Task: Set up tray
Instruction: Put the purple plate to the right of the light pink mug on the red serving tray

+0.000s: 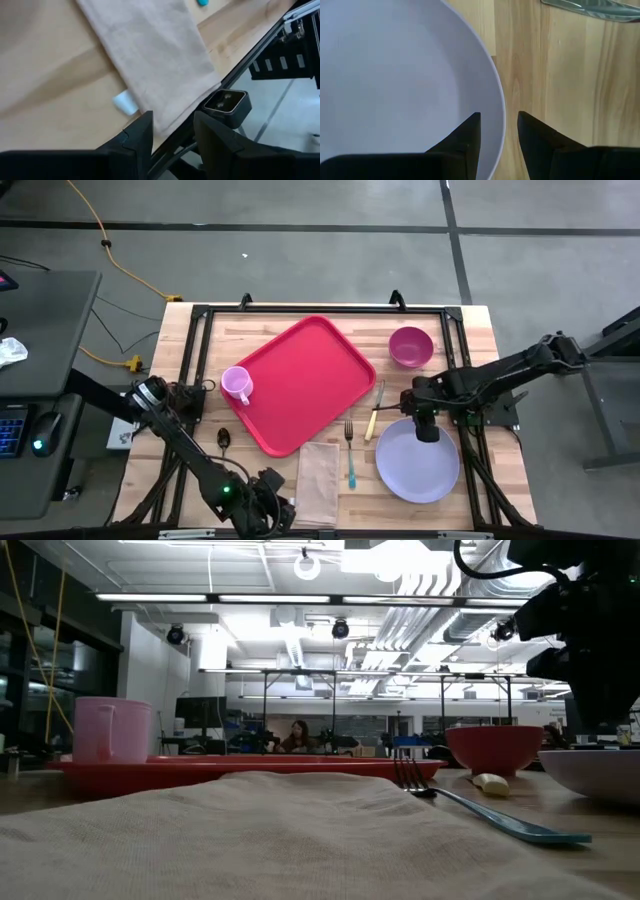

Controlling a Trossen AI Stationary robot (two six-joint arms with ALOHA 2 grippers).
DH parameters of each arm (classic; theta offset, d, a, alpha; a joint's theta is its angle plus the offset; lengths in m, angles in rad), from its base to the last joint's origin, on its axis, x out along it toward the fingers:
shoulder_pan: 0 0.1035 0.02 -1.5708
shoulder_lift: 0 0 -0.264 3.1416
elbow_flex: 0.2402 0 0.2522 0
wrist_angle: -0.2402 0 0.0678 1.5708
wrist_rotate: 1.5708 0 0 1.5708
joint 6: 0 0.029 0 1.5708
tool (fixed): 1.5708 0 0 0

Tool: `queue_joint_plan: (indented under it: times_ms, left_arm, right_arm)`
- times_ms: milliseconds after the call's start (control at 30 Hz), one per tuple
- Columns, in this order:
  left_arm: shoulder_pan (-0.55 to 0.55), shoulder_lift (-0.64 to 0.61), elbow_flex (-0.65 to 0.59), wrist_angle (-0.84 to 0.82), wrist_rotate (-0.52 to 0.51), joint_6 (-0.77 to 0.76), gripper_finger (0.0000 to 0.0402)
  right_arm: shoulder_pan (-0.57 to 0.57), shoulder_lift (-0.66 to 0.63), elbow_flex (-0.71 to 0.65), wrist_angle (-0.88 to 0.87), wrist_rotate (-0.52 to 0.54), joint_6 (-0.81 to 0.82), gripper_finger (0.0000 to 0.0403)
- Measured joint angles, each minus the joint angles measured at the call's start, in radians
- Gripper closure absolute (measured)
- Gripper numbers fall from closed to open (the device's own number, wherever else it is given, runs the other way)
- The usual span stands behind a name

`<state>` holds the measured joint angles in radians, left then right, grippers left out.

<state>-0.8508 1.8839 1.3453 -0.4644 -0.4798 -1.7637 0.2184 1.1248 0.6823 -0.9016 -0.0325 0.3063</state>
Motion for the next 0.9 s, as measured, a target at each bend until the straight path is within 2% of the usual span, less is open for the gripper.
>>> queue_joint_plan:
  times_ms: [267,567,667,800,900]
  left_arm:
    - [0.023,0.0,0.0,0.01,0.003,0.077,0.0229]
    - [0.117,-0.053,-0.009,0.074,0.063,0.329,0.0229]
    - [0.128,-0.104,-0.086,0.145,0.055,0.379,0.0229]
    - [0.123,-0.185,-0.228,0.318,0.027,0.433,0.0229]
    - [0.124,-0.244,-0.311,0.372,0.017,0.443,0.0229]
  right_arm:
    - [0.0,0.0,0.0,0.0,0.0,0.0,0.0295]
    - [0.0,0.0,0.0,-0.017,-0.016,0.033,0.0295]
    - [0.001,0.0,0.0,-0.027,-0.007,0.033,0.0295]
    - [0.001,0.0,0.0,-0.036,-0.005,0.029,0.0295]
    - [0.0,0.0,-0.001,-0.035,-0.004,0.03,0.0295]
